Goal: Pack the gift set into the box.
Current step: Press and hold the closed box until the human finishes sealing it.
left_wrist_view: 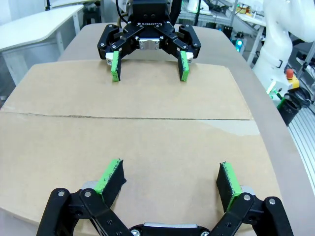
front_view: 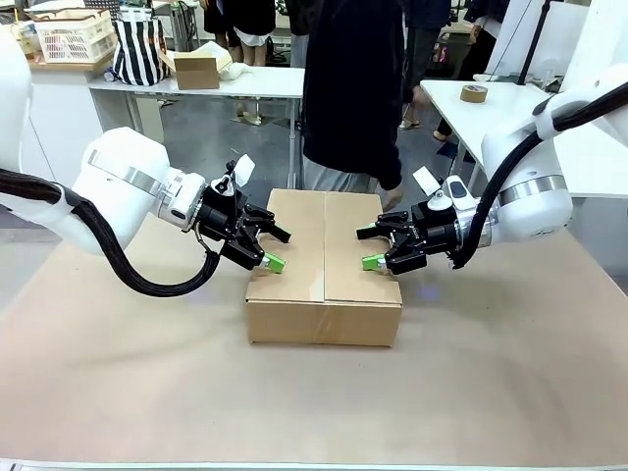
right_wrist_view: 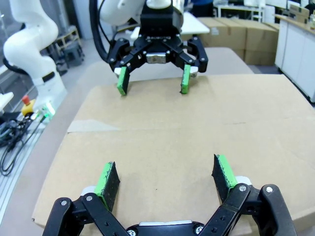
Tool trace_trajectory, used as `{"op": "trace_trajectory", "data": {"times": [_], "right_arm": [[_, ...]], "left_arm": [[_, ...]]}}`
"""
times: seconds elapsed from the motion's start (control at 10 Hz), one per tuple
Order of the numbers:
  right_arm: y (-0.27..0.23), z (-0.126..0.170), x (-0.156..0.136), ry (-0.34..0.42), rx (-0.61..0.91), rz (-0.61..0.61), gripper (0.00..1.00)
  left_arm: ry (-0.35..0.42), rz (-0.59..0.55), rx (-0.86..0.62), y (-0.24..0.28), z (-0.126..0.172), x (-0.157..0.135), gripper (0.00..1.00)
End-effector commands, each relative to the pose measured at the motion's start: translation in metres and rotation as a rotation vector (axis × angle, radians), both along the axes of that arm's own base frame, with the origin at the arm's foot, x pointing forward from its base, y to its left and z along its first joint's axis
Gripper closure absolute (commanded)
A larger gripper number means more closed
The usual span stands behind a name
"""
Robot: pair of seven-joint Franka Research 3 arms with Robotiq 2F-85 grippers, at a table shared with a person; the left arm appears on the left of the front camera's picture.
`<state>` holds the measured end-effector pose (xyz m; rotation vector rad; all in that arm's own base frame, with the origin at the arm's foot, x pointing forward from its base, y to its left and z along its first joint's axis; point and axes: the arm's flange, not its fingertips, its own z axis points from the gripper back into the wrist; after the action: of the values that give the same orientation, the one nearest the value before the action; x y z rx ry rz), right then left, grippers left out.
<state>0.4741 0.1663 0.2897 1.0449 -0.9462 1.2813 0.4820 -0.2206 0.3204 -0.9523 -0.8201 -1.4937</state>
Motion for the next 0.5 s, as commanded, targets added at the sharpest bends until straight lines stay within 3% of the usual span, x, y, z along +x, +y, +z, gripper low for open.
{"op": "trace_trajectory", "data": {"times": [0.0,0.4], "right_arm": [[-0.0003,-0.0020,-0.0013,-0.005,-0.003,0.002,0.00],[-0.0003,-0.0020,-0.0013,-0.005,-0.003,0.002,0.00]], "left_arm": [[-0.003,-0.005,0.003,0.0000,-0.0039,-0.0013,0.00],[-0.003,-0.005,0.003,0.0000,-0.0039,-0.0013,0.00]]}}
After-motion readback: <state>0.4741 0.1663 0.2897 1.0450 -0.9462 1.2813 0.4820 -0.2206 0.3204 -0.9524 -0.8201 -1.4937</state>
